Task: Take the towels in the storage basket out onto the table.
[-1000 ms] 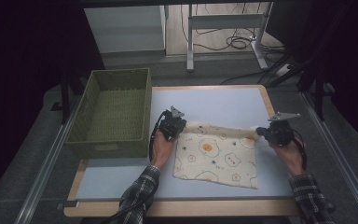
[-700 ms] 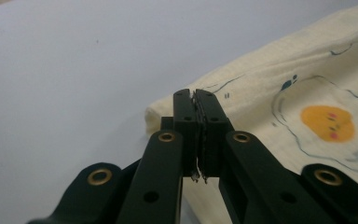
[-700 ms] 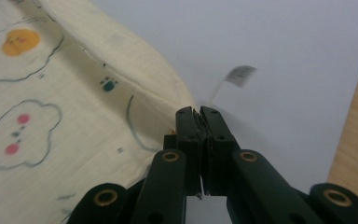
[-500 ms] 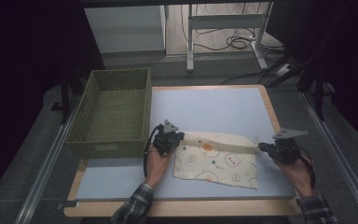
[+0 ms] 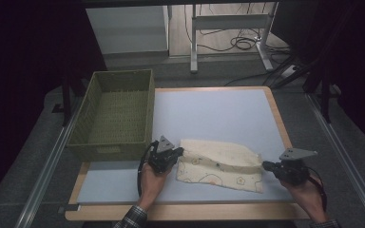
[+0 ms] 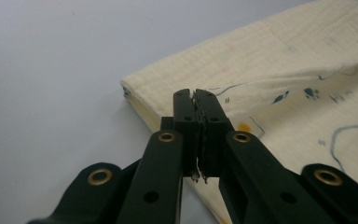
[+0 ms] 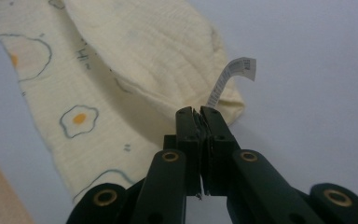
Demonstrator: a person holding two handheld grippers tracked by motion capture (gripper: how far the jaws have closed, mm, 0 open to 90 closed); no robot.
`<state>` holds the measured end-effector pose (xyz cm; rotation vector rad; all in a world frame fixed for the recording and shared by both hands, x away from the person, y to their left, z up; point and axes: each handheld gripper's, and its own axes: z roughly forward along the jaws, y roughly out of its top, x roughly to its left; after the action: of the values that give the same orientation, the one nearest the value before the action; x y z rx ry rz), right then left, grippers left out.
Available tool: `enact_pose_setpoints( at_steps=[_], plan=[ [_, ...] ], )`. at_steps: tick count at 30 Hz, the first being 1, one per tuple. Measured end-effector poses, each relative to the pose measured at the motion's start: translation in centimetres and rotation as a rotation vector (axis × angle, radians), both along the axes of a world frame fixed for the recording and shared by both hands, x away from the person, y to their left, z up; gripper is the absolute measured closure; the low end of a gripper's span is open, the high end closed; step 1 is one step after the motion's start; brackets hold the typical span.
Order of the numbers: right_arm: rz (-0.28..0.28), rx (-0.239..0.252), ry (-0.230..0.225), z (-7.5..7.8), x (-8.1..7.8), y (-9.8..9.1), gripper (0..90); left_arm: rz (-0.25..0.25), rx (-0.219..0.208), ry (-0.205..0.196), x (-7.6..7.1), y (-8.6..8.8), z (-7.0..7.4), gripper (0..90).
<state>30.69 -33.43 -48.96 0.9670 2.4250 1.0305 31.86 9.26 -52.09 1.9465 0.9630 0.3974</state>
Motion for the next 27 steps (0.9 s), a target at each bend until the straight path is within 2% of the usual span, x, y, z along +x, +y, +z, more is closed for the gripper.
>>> enact_pose_setpoints(
  at_steps=[11, 22, 24, 27],
  plan=[
    [0.030, -0.006, 0.029, -0.4, -2.7, 0.0, 86.7, -0.062, -0.012, 0.016, -3.0, 0.8, -0.8, 87.9],
    [0.051, -0.016, 0.040, -0.7, -4.7, 0.1, 86.4, -0.089, 0.005, 0.025, -4.7, 1.3, -1.6, 87.5],
    [0.053, -0.014, 0.050, -0.9, -4.8, 0.2, 86.1, -0.090, 0.002, 0.035, -4.9, 1.5, -1.8, 85.2],
    [0.058, -0.005, 0.071, -1.4, -4.9, 0.2, 81.2, -0.093, -0.011, 0.066, -5.0, 2.0, -2.0, 75.5]
  ],
)
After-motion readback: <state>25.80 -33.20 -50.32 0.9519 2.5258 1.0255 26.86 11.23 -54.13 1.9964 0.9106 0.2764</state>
